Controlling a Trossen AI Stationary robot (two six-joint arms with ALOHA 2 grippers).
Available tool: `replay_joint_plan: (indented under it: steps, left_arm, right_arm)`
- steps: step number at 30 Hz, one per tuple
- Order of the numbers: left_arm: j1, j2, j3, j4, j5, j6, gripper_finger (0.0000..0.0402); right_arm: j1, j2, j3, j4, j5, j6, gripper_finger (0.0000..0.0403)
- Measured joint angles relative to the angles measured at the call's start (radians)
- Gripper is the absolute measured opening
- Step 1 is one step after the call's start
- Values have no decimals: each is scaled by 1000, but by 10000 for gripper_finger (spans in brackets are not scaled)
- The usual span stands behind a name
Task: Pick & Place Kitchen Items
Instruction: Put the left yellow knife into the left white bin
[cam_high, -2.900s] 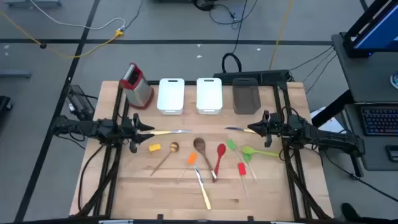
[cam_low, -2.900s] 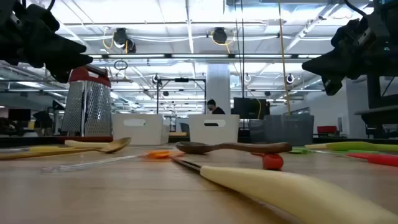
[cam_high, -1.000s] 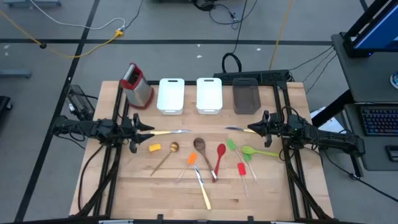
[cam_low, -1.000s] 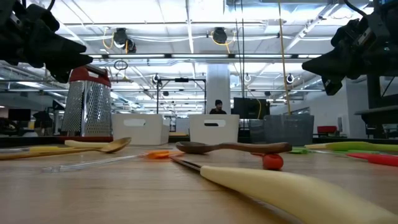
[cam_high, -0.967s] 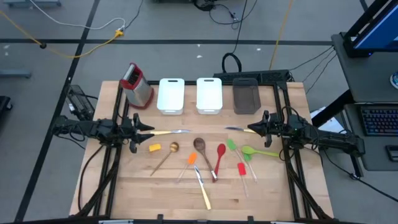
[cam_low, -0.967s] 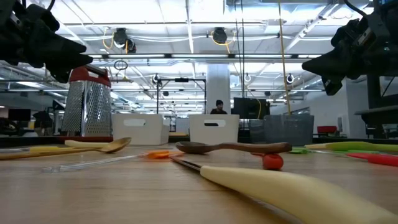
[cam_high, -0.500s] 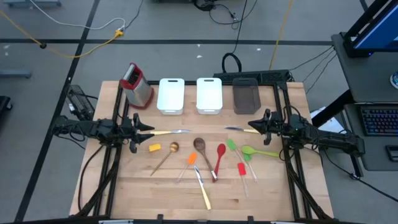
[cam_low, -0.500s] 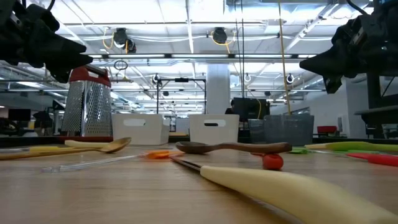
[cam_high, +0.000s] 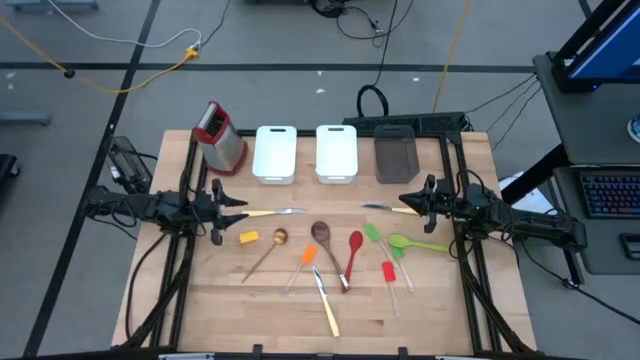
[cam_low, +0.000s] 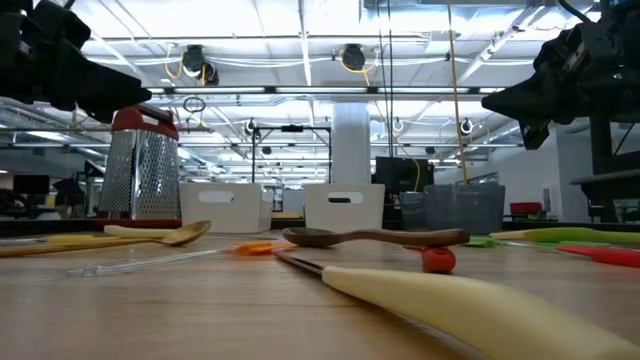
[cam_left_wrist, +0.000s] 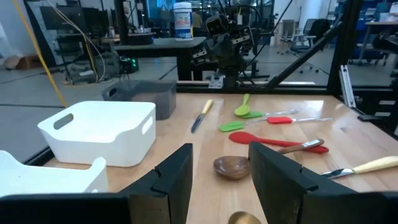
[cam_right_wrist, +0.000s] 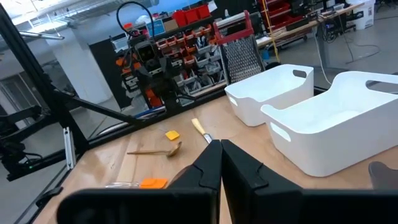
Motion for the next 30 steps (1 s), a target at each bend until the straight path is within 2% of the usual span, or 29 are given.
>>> replay_joint_plan:
  steps: [8,12,21,26,30]
  left_arm:
    - [0,0,0,2,-5,16,159]
    - [0,0,0,3,-45,66,159]
    - [0,9,31,80,-45,94,159]
    - [0,104,107,55,-51,61,159]
    - [0,246,216,-56,-71,-2,159]
  right_arm:
    - [0,0,0,0,0,2,4]
    - [0,0,0,0,0,3,4]
    - [0,0,0,0,0,0,4]
    - [0,0,0,0,0,0,4]
    - [0,0,0,0,0,0,4]
